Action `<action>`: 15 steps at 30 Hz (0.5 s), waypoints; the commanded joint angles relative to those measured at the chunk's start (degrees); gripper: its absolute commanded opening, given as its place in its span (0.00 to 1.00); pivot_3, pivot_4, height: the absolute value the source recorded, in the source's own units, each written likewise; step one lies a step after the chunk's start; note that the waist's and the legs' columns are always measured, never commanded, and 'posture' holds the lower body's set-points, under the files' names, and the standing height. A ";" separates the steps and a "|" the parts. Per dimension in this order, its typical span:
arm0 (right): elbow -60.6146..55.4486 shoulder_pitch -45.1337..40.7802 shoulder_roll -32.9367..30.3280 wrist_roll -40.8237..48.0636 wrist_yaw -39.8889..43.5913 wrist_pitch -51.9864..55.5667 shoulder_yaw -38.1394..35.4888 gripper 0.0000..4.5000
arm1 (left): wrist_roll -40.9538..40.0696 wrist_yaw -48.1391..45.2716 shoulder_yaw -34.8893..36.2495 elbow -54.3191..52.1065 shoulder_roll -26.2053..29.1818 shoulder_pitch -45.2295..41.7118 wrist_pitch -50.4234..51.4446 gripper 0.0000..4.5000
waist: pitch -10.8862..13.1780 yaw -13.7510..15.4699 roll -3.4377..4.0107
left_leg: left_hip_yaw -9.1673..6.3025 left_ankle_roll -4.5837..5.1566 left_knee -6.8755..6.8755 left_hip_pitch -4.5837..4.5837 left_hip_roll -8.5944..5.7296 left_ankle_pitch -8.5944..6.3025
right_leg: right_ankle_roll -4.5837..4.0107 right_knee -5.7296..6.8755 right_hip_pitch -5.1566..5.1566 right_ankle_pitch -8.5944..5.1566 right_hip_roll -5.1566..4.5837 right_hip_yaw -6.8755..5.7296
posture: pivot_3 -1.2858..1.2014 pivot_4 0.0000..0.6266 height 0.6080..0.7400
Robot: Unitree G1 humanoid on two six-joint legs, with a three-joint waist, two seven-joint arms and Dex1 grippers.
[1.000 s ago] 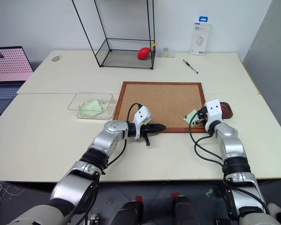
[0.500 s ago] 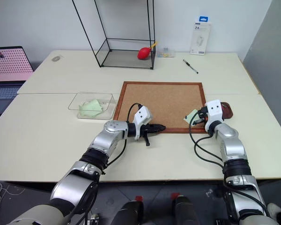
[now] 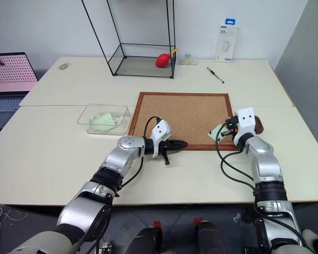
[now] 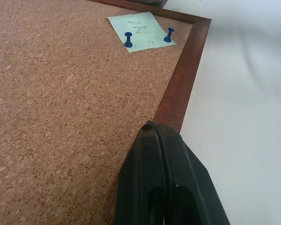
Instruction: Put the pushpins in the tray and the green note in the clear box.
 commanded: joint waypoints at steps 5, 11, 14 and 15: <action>1.87 -1.24 -4.32 -5.64 -6.71 -3.10 -1.97 0.00 | 1.57 -1.25 -1.51 -1.14 -0.03 1.20 0.62 0.00 | 0.00 0.01 0.00 | 0.01 0.00 0.00 0.00 0.00 0.00 | 0.00 0.00 0.00 0.00 0.00 0.00 | 0.52 0.24 1.00; 8.39 -3.67 -5.44 -8.64 -10.64 -5.02 -1.90 0.00 | 2.00 -1.53 -1.40 -1.50 -0.12 1.36 0.81 0.00 | -0.01 -0.08 0.01 | 0.04 0.00 0.00 0.02 0.00 0.00 | 0.00 0.01 0.00 0.00 0.00 0.03 | 0.52 0.24 1.00; 11.57 -4.87 -5.75 -9.63 -11.44 -6.15 -1.75 0.00 | 2.15 -1.44 -1.32 -1.49 -0.15 1.32 0.76 0.00 | -0.01 -0.06 0.01 | 0.04 0.00 0.00 0.02 0.00 0.00 | 0.00 0.01 0.00 0.00 0.00 0.03 | 0.52 0.24 1.00; 12.45 -5.24 -5.72 -9.62 -11.45 -6.33 -1.77 0.00 | 2.18 -1.37 -1.28 -1.49 -0.14 1.31 0.76 0.00 | -0.01 -0.05 0.01 | 0.03 0.00 0.00 0.01 0.00 0.00 | 0.00 0.01 0.00 0.00 0.00 0.02 | 0.52 0.24 1.00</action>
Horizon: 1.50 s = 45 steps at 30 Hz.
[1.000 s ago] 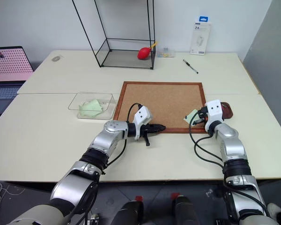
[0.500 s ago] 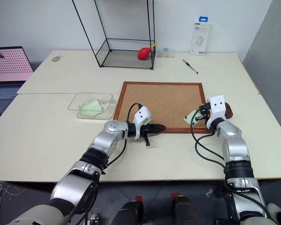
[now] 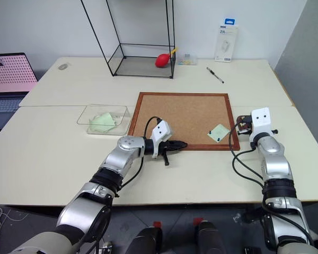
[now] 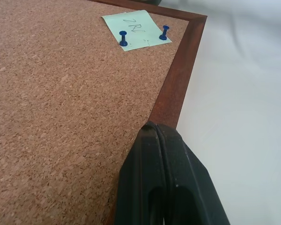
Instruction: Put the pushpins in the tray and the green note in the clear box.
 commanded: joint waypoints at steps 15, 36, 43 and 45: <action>2.81 -3.29 -0.73 -0.82 -1.25 -3.39 -1.10 0.64 | 1.15 -0.08 -0.76 0.09 -0.15 0.68 0.24 0.00 | 0.00 0.00 0.01 | 0.00 0.00 0.00 0.00 0.00 0.00 | 0.00 0.00 0.00 0.00 0.00 0.01 | 0.52 0.24 1.00; -3.11 -2.21 1.56 7.89 2.18 2.51 -5.27 0.64 | 1.87 0.28 -0.95 1.50 -0.33 0.17 -1.18 0.00 | -0.01 0.03 0.02 | 0.00 0.00 0.00 0.00 0.00 0.00 | 0.00 0.01 0.02 0.00 0.00 0.01 | 0.52 0.24 1.00; -17.95 5.33 1.77 15.87 14.65 8.32 -2.90 0.64 | 1.87 0.30 -0.87 1.62 -0.34 0.20 -1.34 0.00 | -0.02 0.02 0.03 | -0.03 0.00 0.00 0.00 0.00 0.00 | 0.00 -0.01 0.03 0.00 0.00 -0.03 | 0.52 0.24 1.00; -22.58 8.54 1.45 18.42 18.50 10.84 -1.63 0.64 | 1.86 0.28 -0.83 1.63 -0.35 0.19 -1.36 0.00 | -0.02 0.04 0.04 | -0.05 0.00 0.00 0.00 0.01 0.00 | 0.01 -0.02 0.04 0.00 0.00 -0.04 | 0.52 0.24 1.00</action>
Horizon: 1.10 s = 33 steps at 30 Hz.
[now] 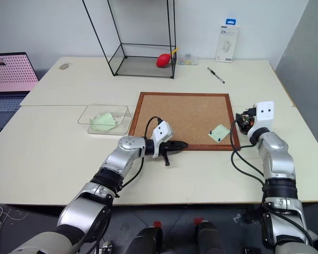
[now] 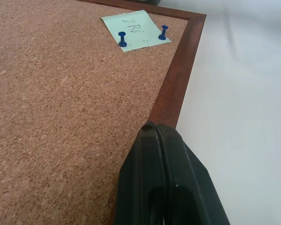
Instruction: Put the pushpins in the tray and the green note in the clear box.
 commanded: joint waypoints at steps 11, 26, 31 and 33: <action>-10.19 9.20 -0.86 0.21 7.60 2.08 6.55 0.64 | 1.38 -0.04 -0.80 1.21 0.03 0.15 0.27 0.00 | -0.01 0.03 0.01 | 0.01 0.00 0.03 0.02 0.00 0.00 | 0.01 0.02 0.00 0.01 0.00 0.00 | 0.52 0.24 1.00; -6.76 8.11 -0.62 -2.99 7.73 -1.22 7.85 0.01 | 1.43 0.03 -0.68 1.49 0.24 -0.11 0.21 0.00 | -0.01 0.02 0.01 | 0.01 0.00 0.03 0.03 -0.01 0.00 | 0.02 0.02 0.00 0.01 0.00 0.01 | 0.52 0.24 1.00; -8.69 8.36 -0.79 -1.79 8.70 -1.11 7.56 0.01 | 1.51 0.00 -0.71 1.85 0.21 -0.32 0.11 0.00 | -0.01 0.03 0.01 | 0.01 0.00 0.03 0.03 -0.01 0.00 | 0.02 0.02 0.01 0.01 0.00 0.00 | 0.52 0.24 1.00; -9.93 8.45 -0.71 -0.91 9.25 -1.53 7.09 0.01 | 1.58 0.00 -0.78 1.92 0.22 -0.35 0.06 0.00 | -0.01 0.03 0.01 | 0.01 0.00 0.03 0.03 -0.01 0.00 | 0.02 0.02 0.01 0.01 0.00 0.00 | 0.52 0.24 1.00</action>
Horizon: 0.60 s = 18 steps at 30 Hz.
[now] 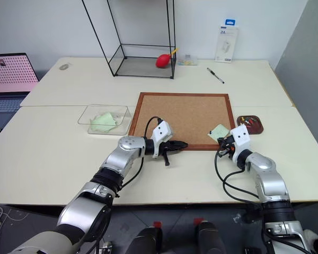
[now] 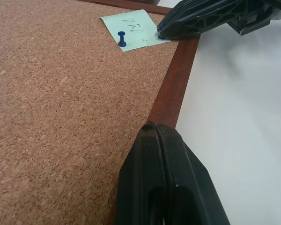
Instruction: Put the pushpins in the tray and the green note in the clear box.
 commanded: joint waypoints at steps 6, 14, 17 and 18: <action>-8.22 -0.18 -0.19 4.40 2.11 -1.28 -3.21 0.01 | 1.97 0.71 -0.93 1.39 0.12 -0.04 0.04 0.00 | 0.00 -0.03 0.00 | 0.00 0.00 0.00 -0.01 0.00 0.00 | 0.00 0.00 0.00 0.00 0.00 0.00 | 0.52 0.24 1.00; -10.58 -0.33 -0.69 6.27 1.02 1.11 -4.51 0.01 | 2.39 1.05 -0.89 1.92 0.06 0.06 -0.47 0.00 | -0.01 0.00 -0.01 | -0.01 0.00 0.01 0.02 0.00 0.00 | 0.01 0.00 0.02 0.00 0.00 -0.01 | 0.52 0.24 1.00; -9.28 -1.46 -1.26 4.94 -1.49 0.79 -6.08 0.01 | 2.41 1.04 -0.86 1.70 0.07 0.21 -0.34 0.00 | -0.01 0.01 -0.01 | -0.02 0.00 0.01 0.01 0.00 0.00 | 0.01 0.01 0.02 0.00 0.00 -0.01 | 0.52 0.24 1.00; -8.25 -1.93 -1.67 3.73 -2.46 0.35 -6.29 0.01 | 2.41 1.04 -0.85 1.66 0.08 0.26 -0.33 0.00 | -0.01 0.01 -0.01 | -0.02 0.00 0.01 0.01 0.00 0.00 | 0.01 0.00 0.02 0.00 0.00 -0.01 | 0.52 0.24 1.00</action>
